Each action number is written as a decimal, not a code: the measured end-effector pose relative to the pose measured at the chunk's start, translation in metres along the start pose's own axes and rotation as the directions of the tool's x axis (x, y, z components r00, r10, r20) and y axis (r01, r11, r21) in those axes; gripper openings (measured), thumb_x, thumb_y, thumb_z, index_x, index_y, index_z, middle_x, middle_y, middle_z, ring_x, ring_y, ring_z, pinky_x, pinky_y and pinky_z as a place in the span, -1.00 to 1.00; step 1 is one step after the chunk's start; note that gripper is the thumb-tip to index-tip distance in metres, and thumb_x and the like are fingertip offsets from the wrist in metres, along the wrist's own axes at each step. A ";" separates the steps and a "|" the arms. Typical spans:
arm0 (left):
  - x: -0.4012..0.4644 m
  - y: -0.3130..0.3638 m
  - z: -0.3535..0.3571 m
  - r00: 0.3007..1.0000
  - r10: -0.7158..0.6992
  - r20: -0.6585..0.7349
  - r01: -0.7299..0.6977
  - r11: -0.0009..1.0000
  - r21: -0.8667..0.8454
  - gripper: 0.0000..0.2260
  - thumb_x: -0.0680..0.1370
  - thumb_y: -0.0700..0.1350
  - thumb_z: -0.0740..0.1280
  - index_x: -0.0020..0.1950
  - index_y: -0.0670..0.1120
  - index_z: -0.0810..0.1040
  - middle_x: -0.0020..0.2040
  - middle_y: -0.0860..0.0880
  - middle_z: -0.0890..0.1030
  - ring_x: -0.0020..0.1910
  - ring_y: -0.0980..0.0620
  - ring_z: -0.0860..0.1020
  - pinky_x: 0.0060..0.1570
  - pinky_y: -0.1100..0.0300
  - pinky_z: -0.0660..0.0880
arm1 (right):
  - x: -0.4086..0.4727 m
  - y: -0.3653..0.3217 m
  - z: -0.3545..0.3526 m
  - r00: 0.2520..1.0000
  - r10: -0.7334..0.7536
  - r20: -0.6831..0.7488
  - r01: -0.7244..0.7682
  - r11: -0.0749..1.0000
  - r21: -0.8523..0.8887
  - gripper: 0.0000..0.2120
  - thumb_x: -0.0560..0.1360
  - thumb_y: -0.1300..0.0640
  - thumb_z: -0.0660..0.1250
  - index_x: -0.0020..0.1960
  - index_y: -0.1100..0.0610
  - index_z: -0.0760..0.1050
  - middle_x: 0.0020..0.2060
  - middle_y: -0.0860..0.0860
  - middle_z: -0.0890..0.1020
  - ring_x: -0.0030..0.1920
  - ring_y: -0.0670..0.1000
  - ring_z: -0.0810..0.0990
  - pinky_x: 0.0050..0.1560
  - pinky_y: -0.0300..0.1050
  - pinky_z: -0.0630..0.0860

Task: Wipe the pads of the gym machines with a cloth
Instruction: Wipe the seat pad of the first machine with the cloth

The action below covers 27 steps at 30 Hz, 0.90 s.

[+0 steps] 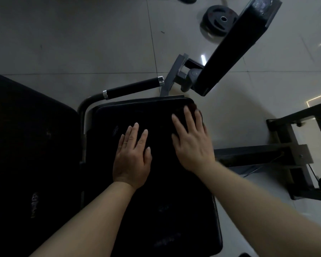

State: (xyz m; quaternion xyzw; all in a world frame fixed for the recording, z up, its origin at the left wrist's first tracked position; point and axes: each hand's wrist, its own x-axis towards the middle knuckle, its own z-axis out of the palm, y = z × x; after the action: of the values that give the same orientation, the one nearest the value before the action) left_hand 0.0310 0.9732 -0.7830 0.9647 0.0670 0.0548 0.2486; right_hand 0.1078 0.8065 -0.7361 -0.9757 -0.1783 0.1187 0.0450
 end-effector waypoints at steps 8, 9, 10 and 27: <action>-0.003 0.001 0.000 1.000 -0.003 -0.002 0.003 1.000 0.018 -0.53 0.58 0.03 0.03 0.41 -0.12 0.40 0.48 -0.19 0.29 0.49 -0.14 0.20 0.45 -0.04 0.10 | -0.007 -0.009 0.004 0.995 0.102 -0.010 -0.102 0.995 -0.016 -0.45 0.62 -0.17 -0.10 0.55 -0.09 -0.15 0.55 0.07 -0.17 0.52 0.21 -0.23 0.51 0.12 -0.13; -0.005 0.004 0.000 1.000 -0.014 -0.003 0.014 1.000 0.024 -0.53 0.58 0.04 0.02 0.41 -0.12 0.41 0.48 -0.18 0.29 0.49 -0.14 0.20 0.46 -0.04 0.10 | -0.039 -0.012 0.010 0.994 0.101 -0.038 -0.102 0.994 -0.026 -0.45 0.62 -0.16 -0.08 0.55 -0.05 -0.10 0.55 0.10 -0.11 0.52 0.24 -0.16 0.50 0.13 -0.08; -0.009 0.008 -0.001 0.999 -0.033 -0.004 0.034 0.999 0.020 -0.53 0.58 0.04 0.01 0.40 -0.11 0.41 0.48 -0.17 0.29 0.49 -0.13 0.20 0.46 -0.04 0.08 | -0.073 -0.014 0.018 0.993 0.105 -0.060 -0.107 0.994 -0.032 -0.45 0.62 -0.14 -0.05 0.55 -0.01 -0.04 0.55 0.13 -0.05 0.52 0.26 -0.08 0.50 0.15 -0.02; -0.024 0.022 0.006 0.998 -0.032 -0.063 0.032 0.999 -0.010 -0.56 0.56 -0.04 0.04 0.36 -0.15 0.46 0.43 -0.20 0.36 0.46 -0.17 0.26 0.45 -0.11 0.13 | 0.031 0.006 -0.007 0.992 0.124 0.039 -0.128 0.981 0.142 -0.44 0.61 -0.17 0.04 0.54 -0.16 -0.07 0.55 -0.03 -0.18 0.52 0.23 -0.18 0.48 0.18 0.09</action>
State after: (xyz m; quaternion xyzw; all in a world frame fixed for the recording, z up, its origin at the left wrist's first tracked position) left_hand 0.0103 0.9475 -0.7793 0.9603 0.0899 0.0815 0.2513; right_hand 0.1394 0.8119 -0.7366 -0.9774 -0.1077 0.1483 0.1051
